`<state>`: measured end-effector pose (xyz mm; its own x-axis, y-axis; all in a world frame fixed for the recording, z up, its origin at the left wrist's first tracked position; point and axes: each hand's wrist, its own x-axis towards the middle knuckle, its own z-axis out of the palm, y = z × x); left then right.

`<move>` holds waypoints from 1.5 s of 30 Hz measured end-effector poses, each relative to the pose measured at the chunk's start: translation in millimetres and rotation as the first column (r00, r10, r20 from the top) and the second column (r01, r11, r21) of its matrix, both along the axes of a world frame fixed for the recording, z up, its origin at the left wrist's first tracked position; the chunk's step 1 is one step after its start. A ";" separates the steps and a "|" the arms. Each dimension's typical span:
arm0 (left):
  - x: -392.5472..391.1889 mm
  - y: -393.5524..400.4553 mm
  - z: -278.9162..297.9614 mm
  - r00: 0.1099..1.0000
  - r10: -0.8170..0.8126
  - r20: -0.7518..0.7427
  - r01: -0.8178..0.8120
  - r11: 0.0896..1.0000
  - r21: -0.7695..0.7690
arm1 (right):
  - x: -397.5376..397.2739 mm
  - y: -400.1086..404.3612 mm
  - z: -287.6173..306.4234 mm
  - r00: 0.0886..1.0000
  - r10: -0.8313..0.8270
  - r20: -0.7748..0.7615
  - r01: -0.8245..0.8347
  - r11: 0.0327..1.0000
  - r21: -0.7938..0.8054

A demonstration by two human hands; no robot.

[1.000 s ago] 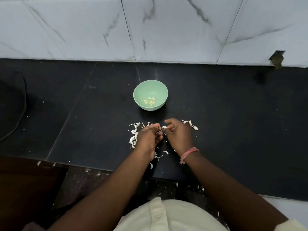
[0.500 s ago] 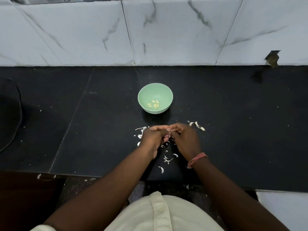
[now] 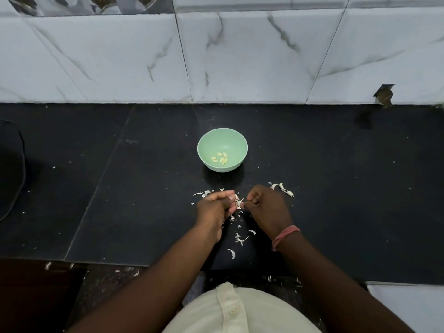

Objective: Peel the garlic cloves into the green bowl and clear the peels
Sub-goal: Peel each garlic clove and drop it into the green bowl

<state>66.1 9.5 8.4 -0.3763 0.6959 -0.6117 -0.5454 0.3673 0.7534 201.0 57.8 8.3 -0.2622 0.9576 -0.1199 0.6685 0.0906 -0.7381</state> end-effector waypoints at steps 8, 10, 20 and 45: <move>1.6 -2.4 -0.8 0.996 -0.055 0.075 0.059 0.997 -0.049 | -9.5 -10.6 -2.1 0.899 -0.151 -0.411 0.023 0.953 -0.301; 2.6 -2.0 -0.1 0.992 -0.112 0.059 0.116 0.991 -0.062 | -6.3 -7.3 -3.3 0.903 -0.188 -0.387 0.063 0.948 -0.312; -3.3 2.0 0.8 0.999 -0.006 -0.051 0.003 0.998 -0.058 | -5.5 -4.3 -12.6 0.974 -0.203 -0.103 0.183 0.968 -0.172; 9.4 9.0 -4.5 0.949 -0.238 -0.206 0.226 0.971 -0.081 | -8.2 10.4 -0.4 0.992 -0.036 0.121 0.056 0.984 -0.167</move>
